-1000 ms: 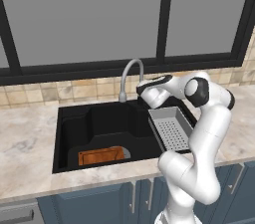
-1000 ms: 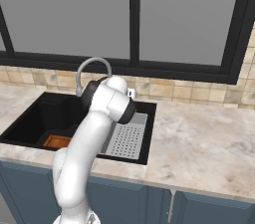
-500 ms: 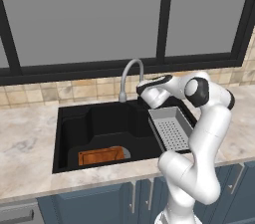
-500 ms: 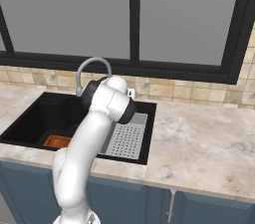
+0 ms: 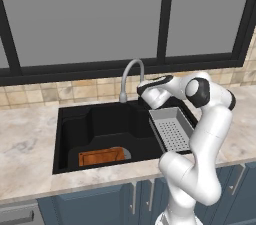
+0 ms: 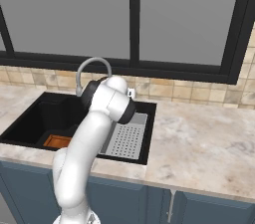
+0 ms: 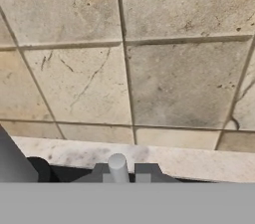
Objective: Turn on the sink faucet with hot water and rinse the cutting board for ten seconds, then turn off the faucet. Push the cutting board to reach the water if necessary.
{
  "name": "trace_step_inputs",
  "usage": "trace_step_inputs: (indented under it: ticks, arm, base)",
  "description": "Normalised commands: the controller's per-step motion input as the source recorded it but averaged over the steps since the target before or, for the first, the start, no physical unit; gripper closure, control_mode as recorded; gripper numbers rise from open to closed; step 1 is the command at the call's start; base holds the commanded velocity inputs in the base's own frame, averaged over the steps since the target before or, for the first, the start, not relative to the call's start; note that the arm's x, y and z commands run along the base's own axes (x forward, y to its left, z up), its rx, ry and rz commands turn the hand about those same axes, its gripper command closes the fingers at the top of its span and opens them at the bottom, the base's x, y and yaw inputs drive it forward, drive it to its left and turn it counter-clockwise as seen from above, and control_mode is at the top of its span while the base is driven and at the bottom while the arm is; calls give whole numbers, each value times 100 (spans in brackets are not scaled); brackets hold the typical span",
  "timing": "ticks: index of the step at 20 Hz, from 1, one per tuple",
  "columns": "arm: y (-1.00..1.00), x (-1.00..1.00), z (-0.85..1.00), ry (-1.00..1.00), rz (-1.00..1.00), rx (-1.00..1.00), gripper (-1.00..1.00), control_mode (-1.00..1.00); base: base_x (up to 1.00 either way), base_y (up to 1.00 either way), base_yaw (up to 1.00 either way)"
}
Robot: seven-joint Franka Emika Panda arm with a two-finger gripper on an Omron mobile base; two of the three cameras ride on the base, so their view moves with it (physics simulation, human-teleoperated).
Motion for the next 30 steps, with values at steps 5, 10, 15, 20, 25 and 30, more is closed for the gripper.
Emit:
trace_step_inputs:
  ticks: [5, 10, 15, 20, 25, 30]
  arm:
    - [-1, 0, 0, 1, 0, 0, 100, -100]
    - [-9, 0, 0, 2, 0, 0, 100, -100]
    - [-14, 0, 0, 2, 0, 0, 100, -100]
    - [-27, 0, 0, 3, 0, 0, 100, -100]
    - [-31, 0, 0, 2, 0, 0, 100, -100]
    - [-33, 0, 0, 1, 0, 0, 100, -100]
  base:
    - [0, 0, 0]
    - [0, 0, 0]
    - [0, 0, 0]
    - [0, 0, 0]
    - [0, 0, 0]
    - [0, 0, 0]
